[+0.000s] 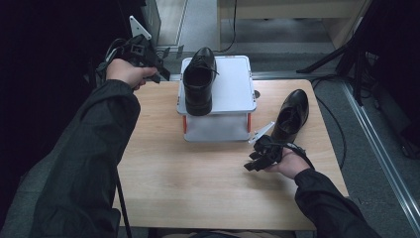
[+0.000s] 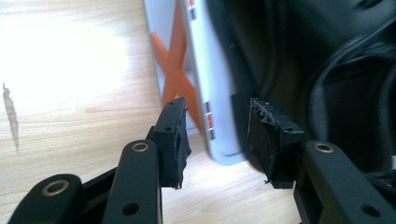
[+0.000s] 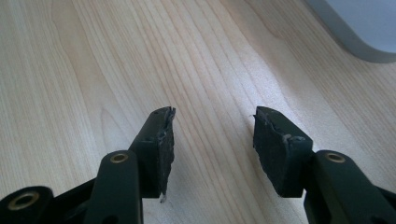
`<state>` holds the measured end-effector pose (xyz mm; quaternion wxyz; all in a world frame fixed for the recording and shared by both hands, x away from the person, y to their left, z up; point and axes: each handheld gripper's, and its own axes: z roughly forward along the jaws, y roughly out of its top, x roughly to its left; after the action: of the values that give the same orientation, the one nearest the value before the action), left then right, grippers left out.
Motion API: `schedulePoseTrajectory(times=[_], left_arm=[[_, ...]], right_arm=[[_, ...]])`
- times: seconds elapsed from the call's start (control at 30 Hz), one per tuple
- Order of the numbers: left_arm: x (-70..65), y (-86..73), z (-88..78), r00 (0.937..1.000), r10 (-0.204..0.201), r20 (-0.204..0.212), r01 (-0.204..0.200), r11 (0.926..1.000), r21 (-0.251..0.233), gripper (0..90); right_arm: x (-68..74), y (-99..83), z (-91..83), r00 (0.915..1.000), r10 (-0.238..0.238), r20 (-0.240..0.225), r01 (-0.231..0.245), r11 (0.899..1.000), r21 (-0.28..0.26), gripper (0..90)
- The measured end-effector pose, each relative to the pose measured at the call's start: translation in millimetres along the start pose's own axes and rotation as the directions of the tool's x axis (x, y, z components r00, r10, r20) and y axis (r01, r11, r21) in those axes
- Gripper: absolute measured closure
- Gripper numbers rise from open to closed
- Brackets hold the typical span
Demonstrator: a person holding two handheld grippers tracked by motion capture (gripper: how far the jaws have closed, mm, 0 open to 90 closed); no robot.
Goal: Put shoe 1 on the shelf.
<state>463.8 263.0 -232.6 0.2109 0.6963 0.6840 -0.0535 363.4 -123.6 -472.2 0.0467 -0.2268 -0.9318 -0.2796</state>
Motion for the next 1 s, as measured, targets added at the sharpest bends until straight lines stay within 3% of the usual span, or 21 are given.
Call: schedulePoseTrajectory(times=[0.3,0.37,0.47,0.9,1.0], left_arm=[[24.4,-18.1,24.0,1.0,0.002,0.006,-0.002,0.9999,0.011,57.1],[32.6,-24.5,35.6,1.0,0.004,-0.005,-0.004,0.9998,0.022,57.0],[40.4,-30.6,45.3,0.9999,-0.003,0.011,0.003,0.9996,0.028,56.9],[58.5,-55.1,82.3,0.9997,0.012,0.019,-0.013,0.9985,0.053,55.3],[62.4,-61.1,87.6,0.9987,0.015,0.05,-0.017,0.9983,0.055,55.0]], right_arm=[[-0.8,-0.1,-1.0,1.0,0.002,0.002,-0.002,1.0,-0.008,48.6],[-0.2,-0.3,-1.9,1.0,0.003,0.008,-0.003,1.0,-0.013,48.6],[-0.7,-0.4,-2.8,0.9999,0.006,0.01,-0.006,1.0,-0.019,48.6],[-1.6,-0.9,-3.2,0.9998,0.013,0.015,-0.012,1.0,-0.018,48.6],[-1.3,0.2,-4.2,0.9998,0.012,0.017,-0.011,0.999,-0.033,48.8]])
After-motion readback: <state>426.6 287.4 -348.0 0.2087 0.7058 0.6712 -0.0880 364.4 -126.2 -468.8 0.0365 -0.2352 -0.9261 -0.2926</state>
